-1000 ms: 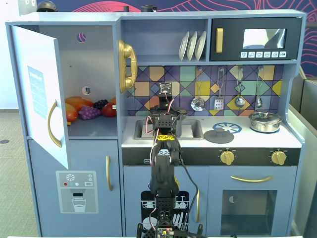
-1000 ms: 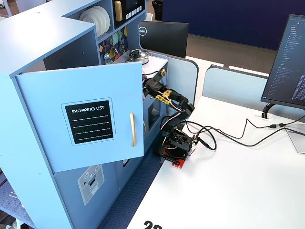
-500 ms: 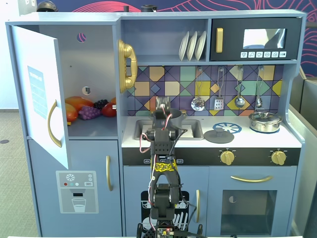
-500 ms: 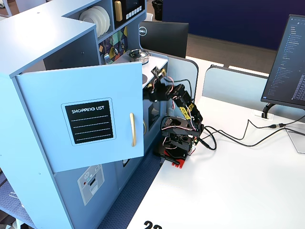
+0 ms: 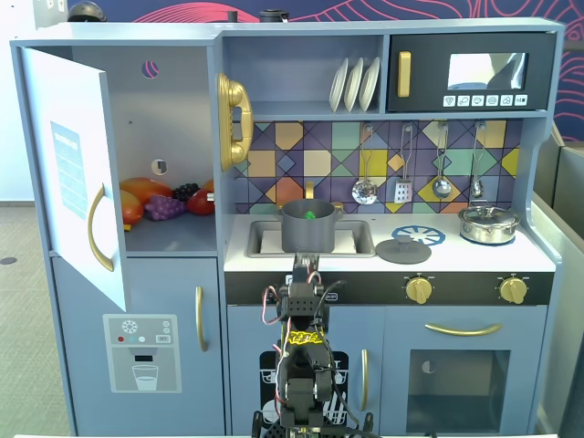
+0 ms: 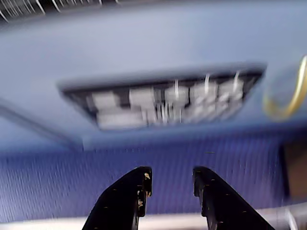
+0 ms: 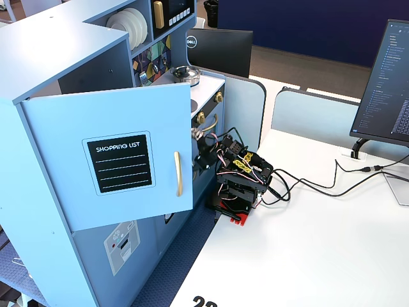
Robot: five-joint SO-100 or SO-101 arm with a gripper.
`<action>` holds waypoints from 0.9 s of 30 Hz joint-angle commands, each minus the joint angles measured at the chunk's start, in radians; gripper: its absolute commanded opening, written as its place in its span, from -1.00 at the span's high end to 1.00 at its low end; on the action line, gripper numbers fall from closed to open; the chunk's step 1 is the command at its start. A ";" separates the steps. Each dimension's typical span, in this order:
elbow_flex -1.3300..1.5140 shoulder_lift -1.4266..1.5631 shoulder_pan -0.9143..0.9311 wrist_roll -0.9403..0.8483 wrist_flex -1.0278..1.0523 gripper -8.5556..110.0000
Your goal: Pick up the green pineapple from the left cabinet and place it in the gray recipient
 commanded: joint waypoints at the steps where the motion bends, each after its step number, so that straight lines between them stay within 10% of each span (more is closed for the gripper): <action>1: 0.106 0.008 -0.037 0.044 -0.035 0.86; 27: 0.212 0.009 0.009 0.040 0.282 0.79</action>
